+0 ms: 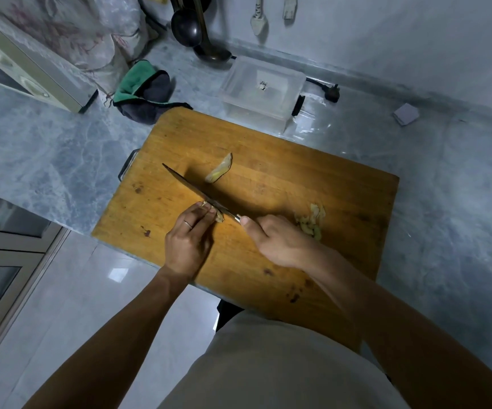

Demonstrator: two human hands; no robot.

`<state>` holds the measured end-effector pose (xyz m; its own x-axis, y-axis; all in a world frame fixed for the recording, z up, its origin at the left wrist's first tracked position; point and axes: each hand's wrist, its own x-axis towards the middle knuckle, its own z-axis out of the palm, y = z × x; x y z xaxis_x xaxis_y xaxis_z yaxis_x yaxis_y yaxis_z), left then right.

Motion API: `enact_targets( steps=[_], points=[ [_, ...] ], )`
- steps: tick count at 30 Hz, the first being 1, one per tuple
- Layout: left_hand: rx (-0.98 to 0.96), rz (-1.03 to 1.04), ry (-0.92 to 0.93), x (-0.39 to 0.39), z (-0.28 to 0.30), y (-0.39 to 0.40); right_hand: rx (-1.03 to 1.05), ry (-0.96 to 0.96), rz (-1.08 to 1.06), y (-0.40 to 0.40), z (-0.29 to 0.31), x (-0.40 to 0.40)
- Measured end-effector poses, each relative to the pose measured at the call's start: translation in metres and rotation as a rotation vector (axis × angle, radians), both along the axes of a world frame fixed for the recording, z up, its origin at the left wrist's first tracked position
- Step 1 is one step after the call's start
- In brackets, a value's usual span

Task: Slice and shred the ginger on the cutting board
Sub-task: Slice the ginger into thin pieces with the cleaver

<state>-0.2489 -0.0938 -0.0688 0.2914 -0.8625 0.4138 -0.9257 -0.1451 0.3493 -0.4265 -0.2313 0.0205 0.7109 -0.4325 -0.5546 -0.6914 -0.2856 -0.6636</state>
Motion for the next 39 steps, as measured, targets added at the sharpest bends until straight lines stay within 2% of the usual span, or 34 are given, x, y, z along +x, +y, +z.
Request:
enact_targets(
  steps=[11, 17, 20, 22, 26, 30, 33, 36, 39],
  points=[
    [-0.012, 0.111, 0.125, -0.021, 0.011, -0.001, -0.063, -0.054, -0.025, 0.006, 0.009, -0.004],
    [0.019, 0.413, 0.524, -0.036, 0.031, -0.019, -0.075, -0.058, -0.044, 0.01, 0.015, -0.021],
    [0.002, 0.447, 0.675, -0.039, 0.038, -0.021, -0.03, -0.067, -0.064, 0.009, 0.025, -0.033],
    [0.064, 0.449, 0.746, -0.038, 0.042, -0.017, 0.016, -0.095, -0.1, 0.007, 0.029, -0.042],
    [0.27, 0.348, 0.635, -0.033, 0.047, -0.008, 0.042, -0.168, -0.167, 0.003, 0.032, -0.061],
    [0.405, 0.292, 0.369, -0.032, 0.059, -0.025, 0.048, -0.183, -0.249, 0.003, 0.031, -0.075],
    [0.556, 0.343, 0.232, -0.035, 0.067, -0.05, 0.07, -0.21, -0.315, 0.004, 0.03, -0.08],
    [0.622, 0.397, 0.217, -0.036, 0.072, -0.066, 0.092, -0.238, -0.377, 0.004, 0.032, -0.087],
    [0.655, 0.358, 0.281, -0.04, 0.075, -0.074, 0.067, -0.245, -0.426, 0.002, 0.037, -0.097]
  ],
)
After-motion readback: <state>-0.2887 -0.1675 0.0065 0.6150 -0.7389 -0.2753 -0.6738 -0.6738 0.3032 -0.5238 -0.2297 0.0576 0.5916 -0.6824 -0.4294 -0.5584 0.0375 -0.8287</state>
